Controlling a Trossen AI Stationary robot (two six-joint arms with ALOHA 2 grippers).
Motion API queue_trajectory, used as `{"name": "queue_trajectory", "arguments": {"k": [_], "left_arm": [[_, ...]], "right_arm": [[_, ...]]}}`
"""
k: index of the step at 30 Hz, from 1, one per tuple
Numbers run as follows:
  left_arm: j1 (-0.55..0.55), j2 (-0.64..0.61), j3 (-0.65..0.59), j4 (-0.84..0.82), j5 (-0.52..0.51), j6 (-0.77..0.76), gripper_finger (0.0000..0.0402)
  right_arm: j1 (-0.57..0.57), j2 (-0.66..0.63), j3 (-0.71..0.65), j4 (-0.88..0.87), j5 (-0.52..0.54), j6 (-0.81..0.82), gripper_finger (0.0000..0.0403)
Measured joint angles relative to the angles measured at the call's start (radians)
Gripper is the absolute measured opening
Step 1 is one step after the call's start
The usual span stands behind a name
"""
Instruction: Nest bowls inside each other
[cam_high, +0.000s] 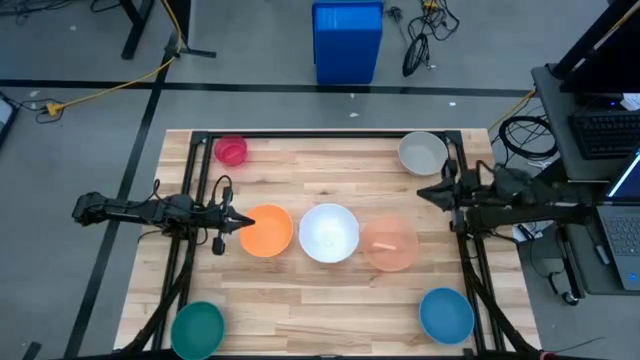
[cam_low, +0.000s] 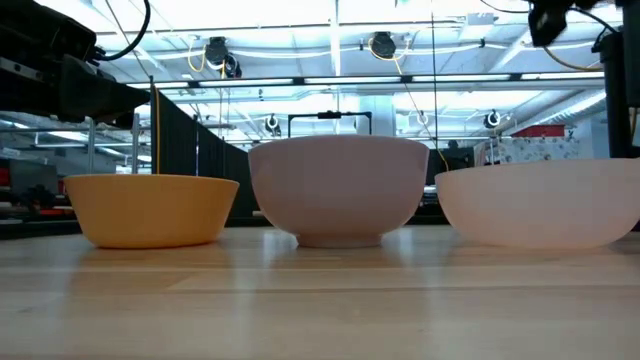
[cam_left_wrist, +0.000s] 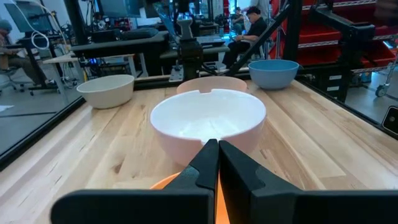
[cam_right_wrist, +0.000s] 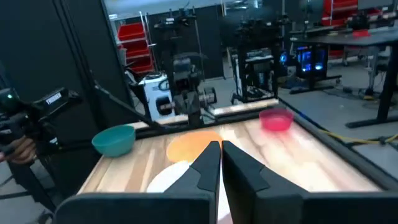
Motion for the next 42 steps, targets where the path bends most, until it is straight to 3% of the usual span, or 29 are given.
{"name": "queue_trajectory", "arguments": {"k": [11,21,28,31,42], "left_arm": [[0.0,0.0,0.0,0.037,0.0,-0.003,0.0],[0.0,0.007,0.115,0.041,-0.03,-0.077,0.0],[0.0,0.094,0.369,-0.107,-0.09,-0.014,0.0],[0.0,0.171,0.502,-0.196,-0.109,-0.013,0.0],[0.0,0.466,0.912,-0.283,-0.113,0.088,0.0]], "right_arm": [[0.0,0.208,0.347,-0.08,0.0,-0.03,0.0],[0.0,0.299,0.368,-0.169,0.0,-0.039,0.0],[0.0,0.374,0.368,-0.098,-0.002,-0.081,0.0],[0.0,0.398,0.368,-0.051,-0.005,-0.088,0.0],[0.019,0.444,0.368,0.058,-0.009,-0.008,0.0]]}}
